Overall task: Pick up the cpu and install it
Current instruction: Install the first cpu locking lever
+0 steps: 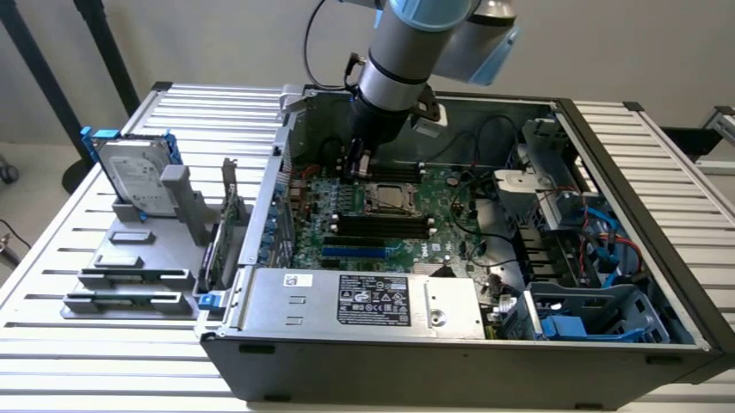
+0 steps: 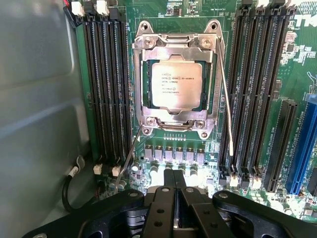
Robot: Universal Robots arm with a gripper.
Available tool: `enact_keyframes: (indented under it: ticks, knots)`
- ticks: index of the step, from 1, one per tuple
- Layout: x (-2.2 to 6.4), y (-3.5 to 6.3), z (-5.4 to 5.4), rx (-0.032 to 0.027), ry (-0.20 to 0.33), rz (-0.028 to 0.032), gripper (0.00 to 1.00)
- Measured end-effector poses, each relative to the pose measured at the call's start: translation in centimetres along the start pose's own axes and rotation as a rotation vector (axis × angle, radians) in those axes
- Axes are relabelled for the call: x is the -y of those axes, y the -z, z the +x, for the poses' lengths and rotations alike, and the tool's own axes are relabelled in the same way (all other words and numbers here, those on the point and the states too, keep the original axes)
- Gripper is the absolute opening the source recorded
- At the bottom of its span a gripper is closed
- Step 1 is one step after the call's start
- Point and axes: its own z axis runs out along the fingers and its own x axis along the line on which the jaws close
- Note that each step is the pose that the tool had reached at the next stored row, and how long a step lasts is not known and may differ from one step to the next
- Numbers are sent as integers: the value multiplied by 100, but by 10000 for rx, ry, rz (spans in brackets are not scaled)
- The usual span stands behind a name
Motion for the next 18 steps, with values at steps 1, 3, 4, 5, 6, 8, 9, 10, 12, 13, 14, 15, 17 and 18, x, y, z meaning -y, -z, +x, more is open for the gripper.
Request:
enact_keyframes:
  ticks: [1, 3, 4, 5, 6, 8, 9, 10, 12, 13, 14, 15, 17, 18]
  knots:
    - [0, 0, 0, 0, 0, 0, 11]
    - [0, 0, 0, 0, 0, 0, 11]
    - [0, 0, 0, 0, 0, 0, 11]
    - [0, 0, 0, 0, 0, 0, 11]
    - [0, 0, 0, 0, 0, 0, 11]
    - [0, 0, 0, 0, 0, 0, 11]
    - [6, -2, -1, -3, -2, -4, 11]
    - [30, -7, -2, -14, -1, -26, 11]
    - [85, -19, -3, -61, -6, -33, 11]
    - [108, -23, -4, -88, -27, -36, 11]
    - [130, -28, -4, -119, -57, -42, 11]
    - [150, -32, -5, -157, -92, -46, 11]
    - [180, -39, -5, -226, -188, -62, 11]
    - [191, -42, -6, -255, -262, -73, 11]
